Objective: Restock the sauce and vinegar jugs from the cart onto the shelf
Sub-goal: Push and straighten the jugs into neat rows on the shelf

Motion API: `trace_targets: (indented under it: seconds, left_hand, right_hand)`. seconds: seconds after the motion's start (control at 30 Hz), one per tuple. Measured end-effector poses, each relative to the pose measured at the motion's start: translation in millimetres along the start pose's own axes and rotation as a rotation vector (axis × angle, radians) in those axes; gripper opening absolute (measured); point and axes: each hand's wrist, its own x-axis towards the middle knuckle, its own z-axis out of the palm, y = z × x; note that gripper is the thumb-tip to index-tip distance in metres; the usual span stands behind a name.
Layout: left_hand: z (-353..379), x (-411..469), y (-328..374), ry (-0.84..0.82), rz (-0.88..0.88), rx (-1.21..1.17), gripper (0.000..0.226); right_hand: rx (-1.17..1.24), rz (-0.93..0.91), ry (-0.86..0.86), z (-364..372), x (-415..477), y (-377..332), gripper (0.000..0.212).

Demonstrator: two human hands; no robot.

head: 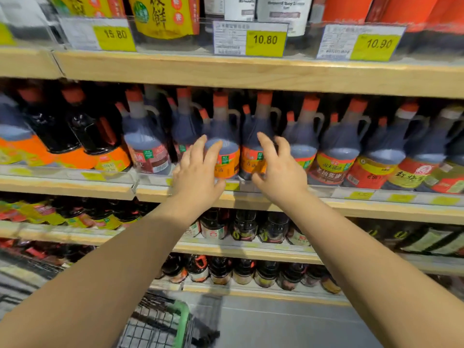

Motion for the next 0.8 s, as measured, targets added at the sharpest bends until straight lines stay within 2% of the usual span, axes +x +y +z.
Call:
trace_targets:
  seconds: [0.1, 0.2, 0.4, 0.53, 0.67, 0.8]
  left_hand:
    - [2, 19, 9, -0.013, -0.007, 0.010, 0.084]
    - [8, 37, 16, 0.045, -0.039, -0.004, 0.085]
    - [19, 62, 18, 0.145, 0.026, 0.023, 0.104]
    - [22, 65, 14, 0.144, 0.035, 0.058, 0.112]
    - [24, 62, 8, 0.177, 0.082, 0.042, 0.110]
    - [28, 63, 4, 0.154, 0.106, 0.032, 0.096]
  right_hand:
    - [-0.055, 0.025, -0.002, 3, 10, -4, 0.088]
    - [-0.060, 0.038, 0.014, 9, 30, -4, 0.091]
    - [-0.068, 0.055, 0.062, 15, 58, -9, 0.099]
    - [-0.214, 0.114, 0.027, 18, 70, -15, 0.107]
    - [-0.300, 0.138, 0.002, 15, 72, -19, 0.104]
    - [-0.286, 0.125, 0.022, 11, 68, -21, 0.096]
